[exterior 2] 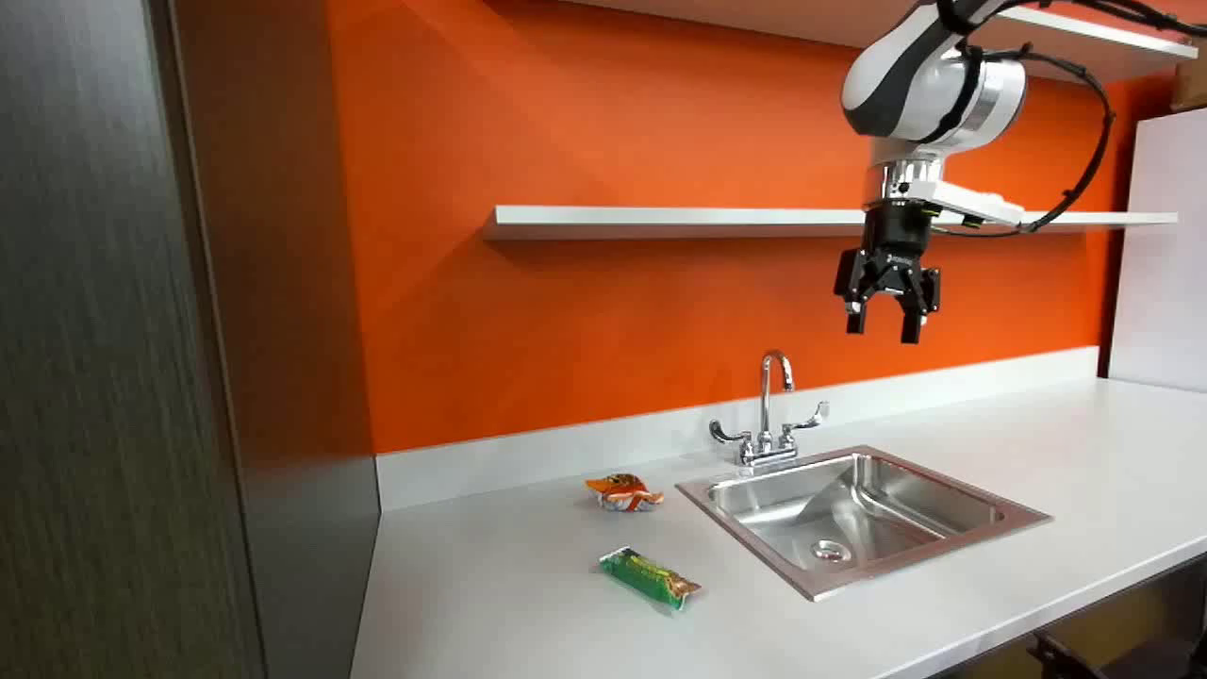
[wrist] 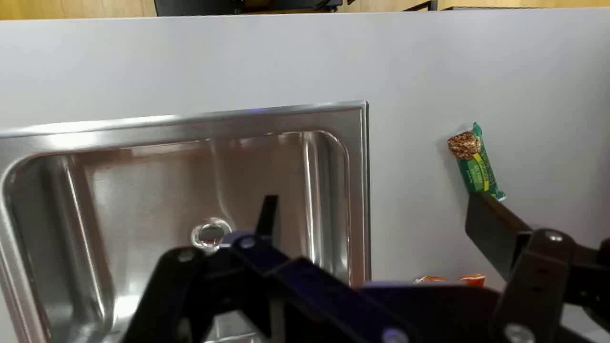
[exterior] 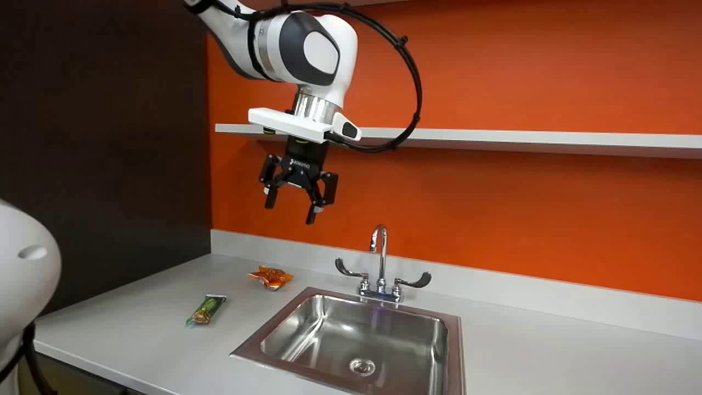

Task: Put the green snack packet on the bottom shelf

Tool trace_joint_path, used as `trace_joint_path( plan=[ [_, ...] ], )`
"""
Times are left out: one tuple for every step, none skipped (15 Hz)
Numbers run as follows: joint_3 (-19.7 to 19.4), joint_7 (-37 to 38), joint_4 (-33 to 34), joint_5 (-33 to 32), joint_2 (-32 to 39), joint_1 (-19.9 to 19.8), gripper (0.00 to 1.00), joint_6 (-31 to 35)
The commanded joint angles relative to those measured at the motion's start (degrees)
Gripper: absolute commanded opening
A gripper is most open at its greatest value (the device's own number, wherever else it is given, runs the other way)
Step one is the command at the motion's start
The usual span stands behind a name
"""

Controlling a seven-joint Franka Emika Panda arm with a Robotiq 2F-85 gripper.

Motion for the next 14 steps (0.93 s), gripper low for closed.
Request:
trace_joint_path(
  plan=[
    [1.6, -0.5, 0.1, 0.6, 0.2, -1.8, 1.00, -0.1],
    [2.1, -0.2, -0.2, 0.2, 0.1, -1.8, 1.00, 0.8],
    [3.1, 0.9, -0.8, -0.3, -0.3, -1.5, 1.00, 2.8],
    [3.9, 1.6, -1.3, -0.5, -0.5, -1.3, 1.00, 4.4],
    [5.2, 3.4, -2.3, -0.9, -0.9, -1.1, 1.00, 7.5],
    [6.4, 4.5, -2.9, -1.1, -0.9, -0.8, 1.00, 9.5],
    [7.8, 5.9, -3.8, -1.5, -1.0, -0.6, 1.00, 11.9],
    [9.2, 7.0, -4.7, -2.0, -0.9, -0.2, 1.00, 13.7],
    [10.5, 7.9, -5.1, -2.3, -0.7, 0.2, 1.00, 14.5],
    [12.0, 8.7, -5.8, -2.5, -0.5, 0.8, 1.00, 15.3],
    [13.2, 9.0, -6.2, -2.5, -0.1, 1.5, 1.00, 15.3],
    [14.4, 9.2, -6.7, -2.3, 0.1, 2.3, 1.00, 15.3],
    [15.5, 9.7, -7.0, -2.4, 0.6, 3.0, 1.00, 15.4],
    [16.5, 9.8, -7.4, -2.2, 1.0, 3.9, 1.00, 15.4]
  ],
)
